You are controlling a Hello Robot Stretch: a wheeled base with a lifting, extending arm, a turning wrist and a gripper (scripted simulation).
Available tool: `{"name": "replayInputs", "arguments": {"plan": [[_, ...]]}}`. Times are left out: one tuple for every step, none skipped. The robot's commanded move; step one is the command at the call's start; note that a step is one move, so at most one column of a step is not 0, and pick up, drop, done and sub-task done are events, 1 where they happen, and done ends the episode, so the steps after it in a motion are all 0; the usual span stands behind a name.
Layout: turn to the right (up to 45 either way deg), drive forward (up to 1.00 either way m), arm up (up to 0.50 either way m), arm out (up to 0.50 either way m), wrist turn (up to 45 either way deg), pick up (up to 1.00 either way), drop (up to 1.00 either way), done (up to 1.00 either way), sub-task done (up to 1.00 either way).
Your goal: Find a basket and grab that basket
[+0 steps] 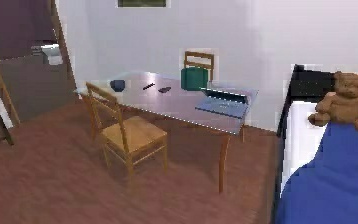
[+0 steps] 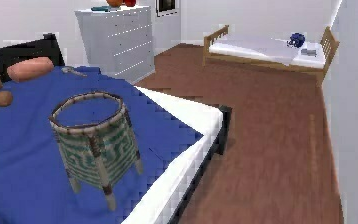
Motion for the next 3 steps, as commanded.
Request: {"name": "replayInputs", "arguments": {"plan": [[-21.0,0.00,0.00,0.00,0.0,0.00,0.00,0.00,0.00],[0.0,0.00,0.50,0.00,0.0,0.00,0.00,0.00,0.00],[0.0,0.00,0.18,0.00,0.0,0.00,0.00,0.00,0.00]]}}
